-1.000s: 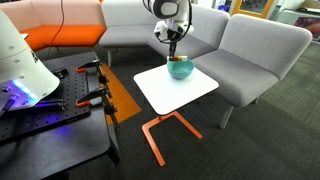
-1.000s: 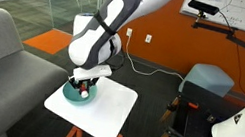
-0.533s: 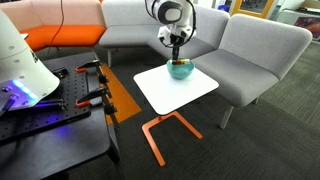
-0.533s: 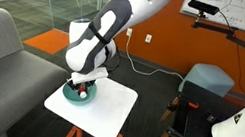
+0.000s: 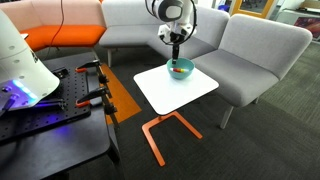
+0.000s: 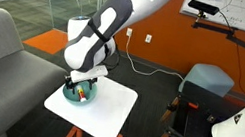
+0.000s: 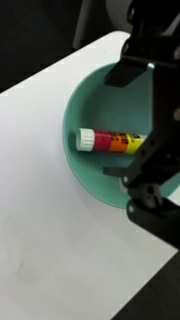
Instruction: Put the glue stick in the bowl
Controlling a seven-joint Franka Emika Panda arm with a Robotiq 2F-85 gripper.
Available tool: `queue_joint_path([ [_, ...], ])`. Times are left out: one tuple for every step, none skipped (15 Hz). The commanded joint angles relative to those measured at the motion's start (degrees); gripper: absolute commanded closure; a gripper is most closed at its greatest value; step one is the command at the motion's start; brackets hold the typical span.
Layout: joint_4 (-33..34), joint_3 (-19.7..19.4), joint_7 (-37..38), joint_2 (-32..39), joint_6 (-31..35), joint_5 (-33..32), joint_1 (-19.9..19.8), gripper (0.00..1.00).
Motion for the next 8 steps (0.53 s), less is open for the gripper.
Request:
queue_joint_path([
  [-3.9, -3.4, 3.4, -4.8, -1.0, -3.5, 3.7, 0.0],
  [-4.7, -3.9, 3.7, -6.0, -1.3, -4.4, 4.4, 0.0],
  [-5.7, -4.4, 4.4, -7.3, -1.8, -5.5, 5.2, 0.0],
  [-6.8, -4.8, 4.7, -8.6, -2.5, -6.4, 5.9, 0.0],
  [-7.7, -4.8, 5.3, -9.9, -3.4, -7.2, 6.3, 0.0],
  [-8.6, -4.9, 5.4, -10.8, -3.9, -8.2, 6.8, 0.0],
  [-9.1, -5.1, 5.8, -11.7, -5.2, -9.6, 7.4, 0.0],
  [-9.7, -5.4, 5.9, -12.4, -5.8, -11.4, 8.1, 0.0],
])
